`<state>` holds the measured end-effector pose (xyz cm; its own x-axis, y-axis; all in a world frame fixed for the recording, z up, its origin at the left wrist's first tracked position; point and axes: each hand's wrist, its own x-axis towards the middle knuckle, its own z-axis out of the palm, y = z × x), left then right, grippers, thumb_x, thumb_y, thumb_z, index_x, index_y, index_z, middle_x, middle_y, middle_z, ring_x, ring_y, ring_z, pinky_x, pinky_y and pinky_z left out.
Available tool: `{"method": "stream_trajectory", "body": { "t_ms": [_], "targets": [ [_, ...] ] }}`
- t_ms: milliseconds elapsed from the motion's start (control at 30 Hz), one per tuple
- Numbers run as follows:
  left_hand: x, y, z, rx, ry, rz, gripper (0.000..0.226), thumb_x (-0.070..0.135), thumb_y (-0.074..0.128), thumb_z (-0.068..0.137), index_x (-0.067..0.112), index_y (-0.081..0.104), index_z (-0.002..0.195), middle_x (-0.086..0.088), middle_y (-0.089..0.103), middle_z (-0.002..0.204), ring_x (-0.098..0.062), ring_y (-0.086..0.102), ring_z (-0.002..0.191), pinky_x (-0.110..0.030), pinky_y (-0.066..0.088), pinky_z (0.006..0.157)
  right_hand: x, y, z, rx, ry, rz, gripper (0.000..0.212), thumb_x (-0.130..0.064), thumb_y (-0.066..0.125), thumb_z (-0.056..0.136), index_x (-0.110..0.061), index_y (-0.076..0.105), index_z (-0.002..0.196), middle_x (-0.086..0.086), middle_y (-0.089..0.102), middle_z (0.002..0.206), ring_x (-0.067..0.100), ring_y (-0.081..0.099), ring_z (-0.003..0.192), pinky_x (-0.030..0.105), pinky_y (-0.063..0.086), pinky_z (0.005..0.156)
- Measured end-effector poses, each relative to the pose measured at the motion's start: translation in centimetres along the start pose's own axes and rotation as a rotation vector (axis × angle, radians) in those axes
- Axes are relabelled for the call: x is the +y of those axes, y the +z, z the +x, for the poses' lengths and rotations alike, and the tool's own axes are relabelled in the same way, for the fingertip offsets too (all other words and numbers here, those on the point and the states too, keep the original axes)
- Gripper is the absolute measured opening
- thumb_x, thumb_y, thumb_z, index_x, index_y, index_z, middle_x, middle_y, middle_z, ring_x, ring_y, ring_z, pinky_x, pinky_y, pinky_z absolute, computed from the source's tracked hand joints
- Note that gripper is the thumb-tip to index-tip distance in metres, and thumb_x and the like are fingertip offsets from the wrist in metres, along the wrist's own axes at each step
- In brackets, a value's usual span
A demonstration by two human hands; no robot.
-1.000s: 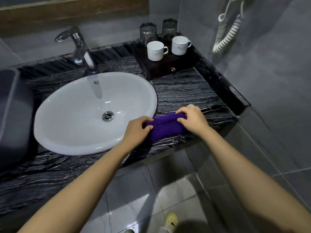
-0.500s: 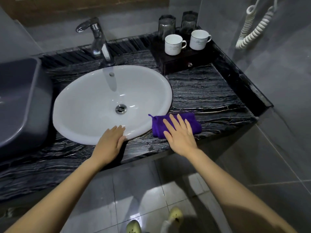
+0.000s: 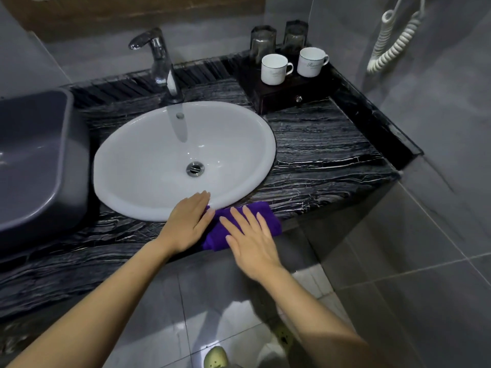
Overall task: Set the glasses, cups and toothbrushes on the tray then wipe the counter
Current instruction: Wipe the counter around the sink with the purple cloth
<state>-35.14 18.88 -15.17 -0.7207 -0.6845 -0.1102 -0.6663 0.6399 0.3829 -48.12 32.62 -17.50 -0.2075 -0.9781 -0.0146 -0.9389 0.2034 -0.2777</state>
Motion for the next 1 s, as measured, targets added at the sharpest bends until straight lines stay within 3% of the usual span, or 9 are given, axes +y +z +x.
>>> {"method": "stream_trajectory", "body": {
  "t_ms": [167,500,667,833,1000],
  "targets": [
    [-0.1,1.0,-0.5,0.008,0.001,0.079,0.107,0.078,-0.017,0.069,0.013,0.019,0.147,-0.006,0.015,0.157,-0.019,0.008,0.146,-0.036,0.002,0.119,5.1,-0.9,1.7,0.021,0.12,0.021,0.047,-0.038,0.028,0.097,-0.034,0.033,0.144,-0.006,0.029,0.156,0.018,0.017,0.147,0.037,0.003,0.119],
    [2.6,1.8,1.5,0.004,0.062,0.096,0.095,0.073,-0.015,0.073,0.019,0.011,0.148,0.0,0.007,0.158,-0.015,-0.001,0.146,-0.033,-0.002,0.12,17.1,-4.9,10.0,-0.084,0.462,-0.03,0.05,-0.043,0.014,0.099,-0.036,0.011,0.149,-0.006,0.004,0.161,0.02,-0.001,0.148,0.042,-0.002,0.12],
    [7.0,3.2,5.9,0.008,0.117,0.082,0.062,0.049,0.023,0.095,0.017,0.013,0.148,-0.004,0.007,0.159,-0.018,0.001,0.146,-0.033,-0.001,0.119,17.2,-5.1,9.5,-0.066,0.404,-0.021,0.051,-0.041,0.019,0.099,-0.033,0.012,0.149,-0.004,0.004,0.161,0.022,-0.001,0.149,0.043,-0.002,0.119],
    [12.1,4.8,10.6,0.048,0.141,0.053,0.062,0.046,0.027,0.096,0.012,0.014,0.147,-0.008,0.009,0.158,-0.022,0.004,0.146,-0.034,0.001,0.118,18.8,-4.8,4.3,-0.009,0.282,-0.056,0.05,-0.04,0.024,0.099,-0.037,0.018,0.148,-0.007,0.012,0.16,0.018,0.006,0.148,0.039,0.003,0.119],
    [13.4,5.9,12.9,0.067,0.092,0.094,0.063,0.046,0.025,0.096,0.01,0.014,0.147,-0.009,0.011,0.158,-0.022,0.004,0.146,-0.035,-0.001,0.118,22.4,-5.9,6.7,-0.041,0.28,-0.043,0.049,-0.041,0.02,0.1,-0.037,0.013,0.148,-0.007,0.007,0.161,0.017,0.001,0.149,0.039,-0.001,0.119]
  ]
}}
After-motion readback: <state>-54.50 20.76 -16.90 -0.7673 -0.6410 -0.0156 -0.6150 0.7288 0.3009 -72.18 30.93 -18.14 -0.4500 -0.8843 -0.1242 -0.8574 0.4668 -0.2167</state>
